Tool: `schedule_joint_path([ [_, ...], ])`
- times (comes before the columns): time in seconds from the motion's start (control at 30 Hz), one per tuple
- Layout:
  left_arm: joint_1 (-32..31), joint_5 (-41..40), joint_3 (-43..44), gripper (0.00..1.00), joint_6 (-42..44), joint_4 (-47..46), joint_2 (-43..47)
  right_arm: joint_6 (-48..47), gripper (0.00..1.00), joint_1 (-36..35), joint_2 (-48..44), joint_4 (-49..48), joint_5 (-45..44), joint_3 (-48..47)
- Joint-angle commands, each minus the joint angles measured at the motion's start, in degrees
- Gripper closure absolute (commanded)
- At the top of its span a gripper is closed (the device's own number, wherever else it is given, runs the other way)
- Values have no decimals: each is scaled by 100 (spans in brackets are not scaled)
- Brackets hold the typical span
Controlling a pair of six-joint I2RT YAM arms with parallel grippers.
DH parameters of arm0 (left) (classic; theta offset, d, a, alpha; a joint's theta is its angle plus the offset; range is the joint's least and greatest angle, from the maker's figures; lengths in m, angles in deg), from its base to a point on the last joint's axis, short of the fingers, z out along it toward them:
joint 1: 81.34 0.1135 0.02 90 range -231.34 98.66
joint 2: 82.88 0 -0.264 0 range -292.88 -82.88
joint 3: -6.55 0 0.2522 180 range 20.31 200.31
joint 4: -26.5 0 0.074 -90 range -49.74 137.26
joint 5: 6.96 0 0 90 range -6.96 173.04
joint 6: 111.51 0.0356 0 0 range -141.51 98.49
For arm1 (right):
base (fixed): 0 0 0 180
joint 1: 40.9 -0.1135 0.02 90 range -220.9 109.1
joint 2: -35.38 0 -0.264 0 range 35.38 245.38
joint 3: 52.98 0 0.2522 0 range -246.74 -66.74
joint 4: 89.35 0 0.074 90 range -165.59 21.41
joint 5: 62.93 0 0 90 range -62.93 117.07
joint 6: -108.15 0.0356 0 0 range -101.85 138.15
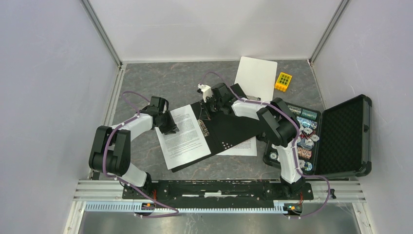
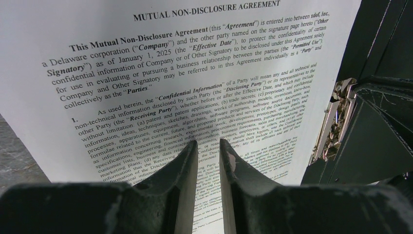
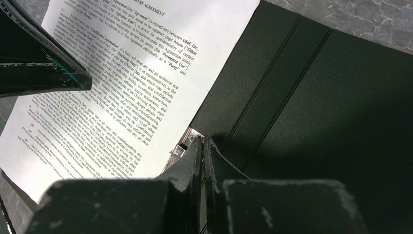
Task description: Put the files into the folder
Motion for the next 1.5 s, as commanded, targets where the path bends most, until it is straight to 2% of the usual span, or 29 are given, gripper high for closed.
schedule_joint_path([
  [0.0,-51,-513,-165,69,-41,95,-282,-143,95,-231,346,713,-137,281],
  [0.27,-64,-530,-164,69,-67,91,-280,-280,95,-276,379,820,-70,206],
  [0.47,-64,-565,-167,70,-66,122,-263,-316,94,-278,59,716,38,153],
  [0.53,-66,-579,-162,69,-66,135,-255,-302,92,-278,-139,644,24,156],
  [0.77,-64,-574,-171,69,-85,148,-178,-503,69,-211,-844,415,102,337],
  [0.97,-64,-544,-173,69,-84,142,-134,-813,52,-123,-998,456,270,381],
  [1.13,-64,-541,-162,69,-89,135,-123,-844,49,-121,-972,418,532,373],
  [1.47,-69,-513,-152,69,-148,91,-81,-1057,49,-113,-1212,289,1787,677],
])
